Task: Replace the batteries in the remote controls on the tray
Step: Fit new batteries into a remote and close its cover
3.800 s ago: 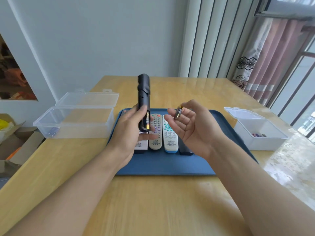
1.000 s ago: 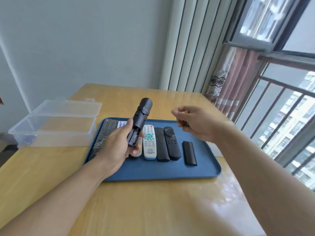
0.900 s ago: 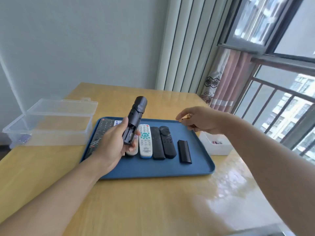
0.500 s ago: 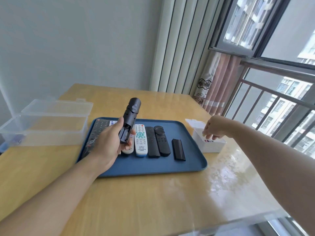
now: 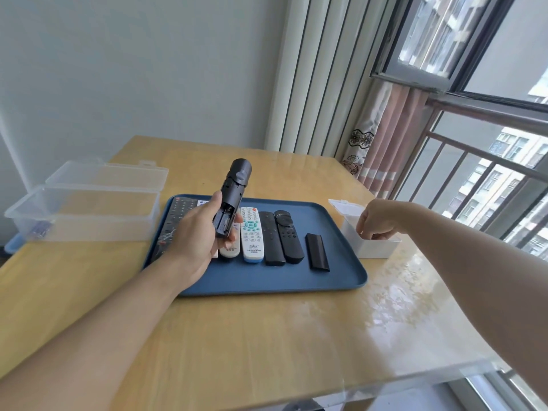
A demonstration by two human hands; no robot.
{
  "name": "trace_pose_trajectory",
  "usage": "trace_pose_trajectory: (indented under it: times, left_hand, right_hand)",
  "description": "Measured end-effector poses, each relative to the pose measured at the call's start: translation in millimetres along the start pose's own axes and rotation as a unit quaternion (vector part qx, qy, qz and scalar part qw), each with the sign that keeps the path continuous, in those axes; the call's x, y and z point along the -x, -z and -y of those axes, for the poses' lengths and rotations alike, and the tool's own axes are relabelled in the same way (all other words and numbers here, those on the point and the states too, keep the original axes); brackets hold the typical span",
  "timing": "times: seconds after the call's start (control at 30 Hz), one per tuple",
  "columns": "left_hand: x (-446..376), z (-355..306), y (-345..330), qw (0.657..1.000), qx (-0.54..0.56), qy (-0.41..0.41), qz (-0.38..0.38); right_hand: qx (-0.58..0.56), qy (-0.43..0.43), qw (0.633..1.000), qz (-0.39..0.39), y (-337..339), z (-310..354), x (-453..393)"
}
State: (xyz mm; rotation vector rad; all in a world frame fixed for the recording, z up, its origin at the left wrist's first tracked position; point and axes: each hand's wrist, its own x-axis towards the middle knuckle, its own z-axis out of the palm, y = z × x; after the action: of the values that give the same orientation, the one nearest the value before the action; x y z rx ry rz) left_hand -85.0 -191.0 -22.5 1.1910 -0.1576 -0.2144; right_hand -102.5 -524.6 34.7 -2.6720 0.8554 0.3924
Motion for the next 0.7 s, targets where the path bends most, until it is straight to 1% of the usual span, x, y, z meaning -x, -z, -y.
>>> trace_pose_trajectory:
  times: [0.2,0.3,0.4,0.43,0.47,0.53,0.57,0.6,0.63,0.7]
  left_hand:
    - [0.3,-1.1,-2.0,1.000,0.023,0.002,0.011]
    - [-1.2,0.0,-0.4,0.999,0.028,0.002,0.014]
    - [-0.5,-1.6,-1.0,0.999,0.035,0.011,0.005]
    - [0.5,-2.7,-3.2,0.999,0.039,0.013,0.000]
    - [1.7,-4.5,-6.3,0.999,0.044,0.014,-0.006]
    - [3.2,-10.4,-2.2,0.998,0.054,-0.001,-0.026]
    - [3.1,-14.3,-1.4,0.997,0.062,-0.012,-0.034]
    - [2.5,-19.2,1.6,0.996,0.072,-0.026,-0.047]
    - [1.3,-24.4,6.2,0.993,0.083,-0.044,-0.064]
    - [-1.8,-39.3,22.1,0.986,0.098,-0.088,-0.103]
  right_hand:
    - [0.031,-0.011,0.999,0.011,0.9,3.4,0.1]
    - [0.052,-0.010,0.999,0.008,5.5,4.6,4.2]
    - [0.082,-0.013,0.996,-0.014,12.7,2.8,2.0]
    - [0.115,-0.012,0.993,-0.037,17.1,1.7,1.4]
    - [0.156,-0.007,0.985,-0.079,21.7,2.3,2.0]
    - [0.216,0.024,0.954,-0.206,24.9,19.3,2.9]
    - [0.211,0.046,0.939,-0.267,25.3,31.3,7.2]
    - [0.191,0.073,0.930,-0.306,21.7,48.9,13.9]
    - [0.164,0.110,0.926,-0.322,15.9,69.2,22.0]
    - [0.098,0.197,0.926,-0.306,-0.7,118.1,42.4]
